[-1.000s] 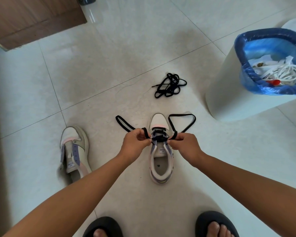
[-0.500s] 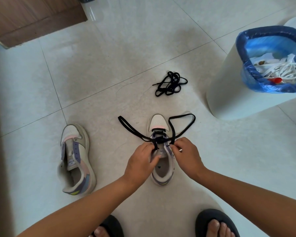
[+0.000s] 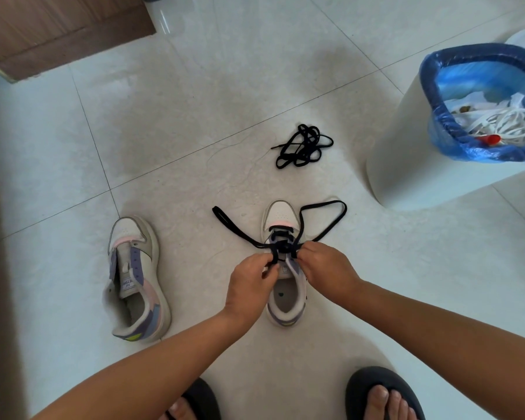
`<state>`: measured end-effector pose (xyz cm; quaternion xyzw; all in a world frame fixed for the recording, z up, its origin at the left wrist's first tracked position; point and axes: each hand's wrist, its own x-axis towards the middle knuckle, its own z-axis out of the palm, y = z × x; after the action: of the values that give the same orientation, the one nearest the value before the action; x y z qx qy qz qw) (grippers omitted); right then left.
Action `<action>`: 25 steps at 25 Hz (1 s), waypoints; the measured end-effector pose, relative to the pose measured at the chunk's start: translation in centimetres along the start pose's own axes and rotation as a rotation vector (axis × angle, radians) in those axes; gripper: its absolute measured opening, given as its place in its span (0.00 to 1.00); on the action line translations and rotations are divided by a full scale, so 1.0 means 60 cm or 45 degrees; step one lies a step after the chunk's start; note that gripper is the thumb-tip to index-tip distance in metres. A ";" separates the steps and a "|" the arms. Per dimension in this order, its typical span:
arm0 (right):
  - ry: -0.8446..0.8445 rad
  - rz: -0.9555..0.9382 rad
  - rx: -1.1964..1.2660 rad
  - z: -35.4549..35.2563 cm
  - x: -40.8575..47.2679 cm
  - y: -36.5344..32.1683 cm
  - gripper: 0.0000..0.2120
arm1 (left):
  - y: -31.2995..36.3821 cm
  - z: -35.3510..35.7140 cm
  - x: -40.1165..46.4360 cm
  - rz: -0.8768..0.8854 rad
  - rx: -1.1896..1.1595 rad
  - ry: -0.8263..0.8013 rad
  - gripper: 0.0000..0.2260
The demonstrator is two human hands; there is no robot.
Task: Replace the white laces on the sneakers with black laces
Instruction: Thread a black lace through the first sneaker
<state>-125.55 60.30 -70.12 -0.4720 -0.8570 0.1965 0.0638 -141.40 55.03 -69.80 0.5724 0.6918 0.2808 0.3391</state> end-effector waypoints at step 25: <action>-0.131 -0.273 -0.576 -0.006 0.050 -0.047 0.14 | 0.008 0.008 -0.009 -0.526 0.063 -0.232 0.15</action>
<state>-129.27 61.54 -68.87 -0.3702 -0.9265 0.0156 -0.0665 -140.67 54.56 -69.65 0.4498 0.7675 0.1355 0.4362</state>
